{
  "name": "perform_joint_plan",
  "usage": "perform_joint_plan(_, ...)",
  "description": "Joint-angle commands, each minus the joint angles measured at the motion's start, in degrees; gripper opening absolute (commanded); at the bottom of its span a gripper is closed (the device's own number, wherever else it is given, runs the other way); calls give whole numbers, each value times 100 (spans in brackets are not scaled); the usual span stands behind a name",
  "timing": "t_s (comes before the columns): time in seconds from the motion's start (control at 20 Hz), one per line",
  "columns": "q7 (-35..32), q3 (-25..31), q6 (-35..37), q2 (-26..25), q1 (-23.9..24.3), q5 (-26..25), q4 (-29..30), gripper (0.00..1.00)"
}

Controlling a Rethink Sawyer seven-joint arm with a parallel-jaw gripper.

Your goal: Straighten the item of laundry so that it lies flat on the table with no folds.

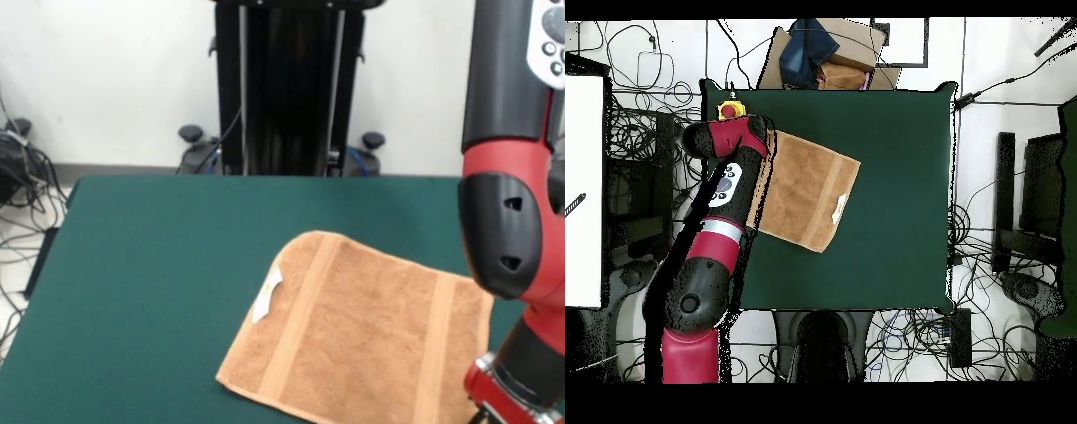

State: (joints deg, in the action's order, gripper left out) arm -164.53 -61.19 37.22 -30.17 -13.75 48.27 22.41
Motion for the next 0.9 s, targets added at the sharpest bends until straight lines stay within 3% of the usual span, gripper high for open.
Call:
perform_joint_plan(0.05, -1899, -245, -700, -49, -41, 597, -322, 0)
perform_joint_plan(0.25, -1622, -500, -735, -97, -41, 511, -244, 0)
perform_joint_plan(0.3, -1292, -124, -738, -58, -57, 479, -248, 0)
perform_joint_plan(0.35, -1184, 127, -767, -35, -98, 498, -225, 100)
perform_joint_plan(0.8, -1028, 406, -847, 39, -266, 378, -8, 100)
perform_joint_plan(0.9, -991, 262, -972, 94, -288, 226, 122, 100)
